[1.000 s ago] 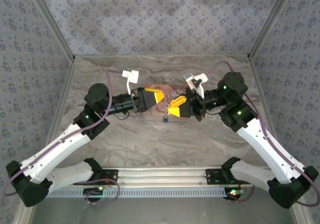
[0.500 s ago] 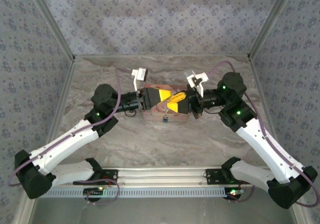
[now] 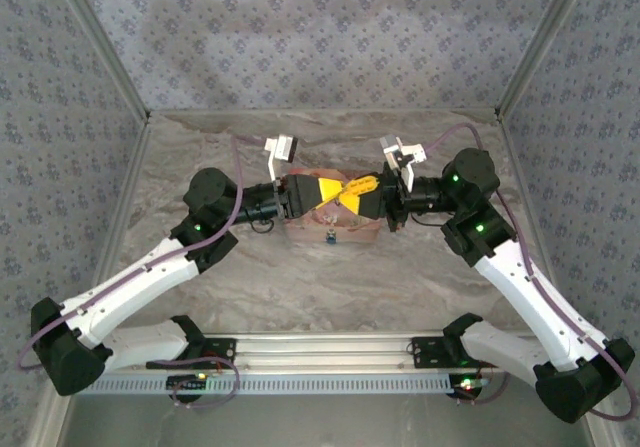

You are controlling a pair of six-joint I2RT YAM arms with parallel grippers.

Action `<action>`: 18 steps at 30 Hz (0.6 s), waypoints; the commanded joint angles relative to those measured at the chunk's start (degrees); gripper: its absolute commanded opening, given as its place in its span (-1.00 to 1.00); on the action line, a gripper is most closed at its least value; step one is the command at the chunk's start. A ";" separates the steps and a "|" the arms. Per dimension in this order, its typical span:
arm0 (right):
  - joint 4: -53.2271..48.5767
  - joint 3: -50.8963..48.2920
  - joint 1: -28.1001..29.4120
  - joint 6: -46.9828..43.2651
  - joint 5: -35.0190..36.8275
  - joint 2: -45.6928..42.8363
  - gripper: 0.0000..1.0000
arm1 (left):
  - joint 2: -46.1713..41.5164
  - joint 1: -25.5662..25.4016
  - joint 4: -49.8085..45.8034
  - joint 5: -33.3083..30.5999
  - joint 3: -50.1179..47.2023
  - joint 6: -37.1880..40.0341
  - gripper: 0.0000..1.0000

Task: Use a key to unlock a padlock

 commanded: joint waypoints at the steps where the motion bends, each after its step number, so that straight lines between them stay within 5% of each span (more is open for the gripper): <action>1: 2.10 0.88 -0.29 -0.34 1.06 -0.31 -1.00 | -0.24 -0.52 2.15 0.91 0.47 -0.14 0.38; 9: 1.63 -1.74 -0.86 -0.50 1.13 -0.41 -1.00 | -1.20 -0.49 0.98 0.64 0.75 0.84 -0.13; 18: -0.28 -3.51 -1.21 -1.31 1.95 -2.45 -1.00 | -1.66 0.04 0.01 0.17 0.49 1.11 -0.49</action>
